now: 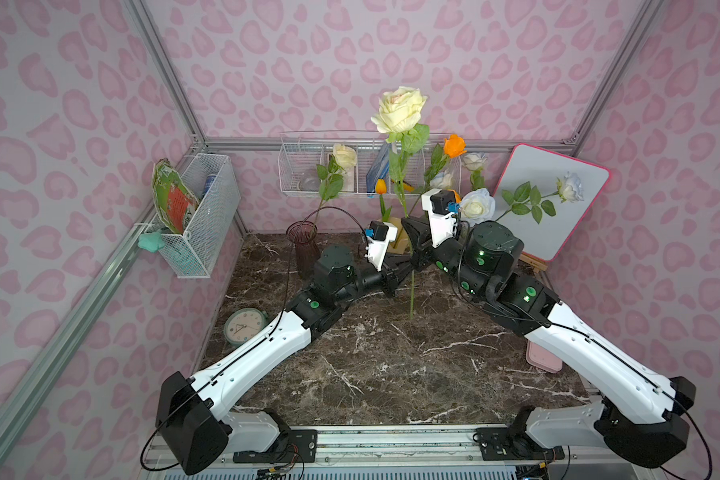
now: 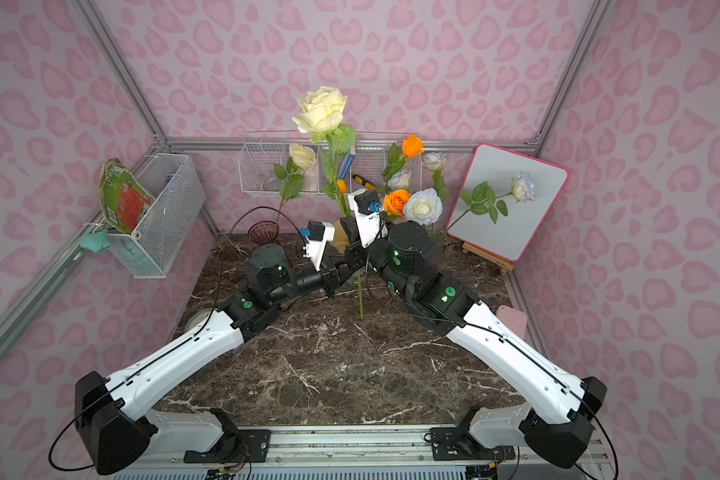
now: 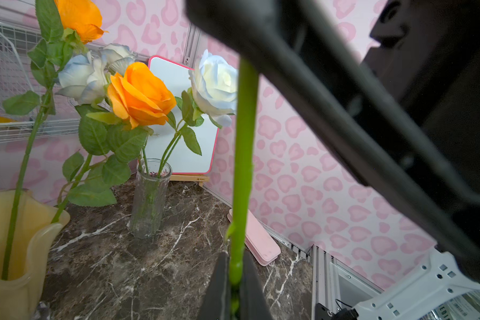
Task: Arrange the flowers in different vases according to their colors
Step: Insert the flower into the vase.
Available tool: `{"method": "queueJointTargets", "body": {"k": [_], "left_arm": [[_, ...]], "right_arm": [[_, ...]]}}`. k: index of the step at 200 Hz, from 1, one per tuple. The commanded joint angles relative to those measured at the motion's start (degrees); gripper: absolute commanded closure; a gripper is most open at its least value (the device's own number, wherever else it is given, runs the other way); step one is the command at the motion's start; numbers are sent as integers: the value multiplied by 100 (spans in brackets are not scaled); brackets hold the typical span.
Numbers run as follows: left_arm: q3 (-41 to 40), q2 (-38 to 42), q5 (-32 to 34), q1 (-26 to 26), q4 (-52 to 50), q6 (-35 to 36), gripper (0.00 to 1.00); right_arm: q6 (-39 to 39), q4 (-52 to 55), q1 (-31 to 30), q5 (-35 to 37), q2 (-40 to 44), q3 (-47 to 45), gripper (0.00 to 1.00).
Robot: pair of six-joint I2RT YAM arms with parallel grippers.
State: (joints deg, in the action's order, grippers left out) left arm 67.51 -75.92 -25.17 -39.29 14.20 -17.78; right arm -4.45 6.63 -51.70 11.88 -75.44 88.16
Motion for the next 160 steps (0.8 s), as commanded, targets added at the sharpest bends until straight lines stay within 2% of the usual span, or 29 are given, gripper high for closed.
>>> {"method": "queueJointTargets", "body": {"k": [1, 34, 58, 65, 71, 93, 126, 160], "left_arm": [[99, 29, -31, -1, 83, 122, 100], [97, 108, 43, -1, 29, 289, 100], [46, 242, 255, -4, -33, 539, 100], [52, 289, 339, -7, -112, 660, 100], [81, 341, 449, -1, -235, 780, 100], [217, 516, 864, 7, -656, 1277, 100], [671, 606, 1114, 122, -1331, 1924, 100], [755, 771, 1168, 863, -1564, 2081, 100]], "right_arm": [[23, -106, -24, 147, 33, -24, 100], [61, -178, -17, 22, 79, -141, 99], [158, -269, -23, -78, 93, -205, 49], [163, -322, -16, -59, 116, -240, 37], [170, -373, -18, -26, 151, -283, 32], [196, -427, -1, 7, 249, -391, 21], [181, -1, 42, -72, 257, -340, 16], [5, 258, 77, -254, 621, -806, 13]]}}
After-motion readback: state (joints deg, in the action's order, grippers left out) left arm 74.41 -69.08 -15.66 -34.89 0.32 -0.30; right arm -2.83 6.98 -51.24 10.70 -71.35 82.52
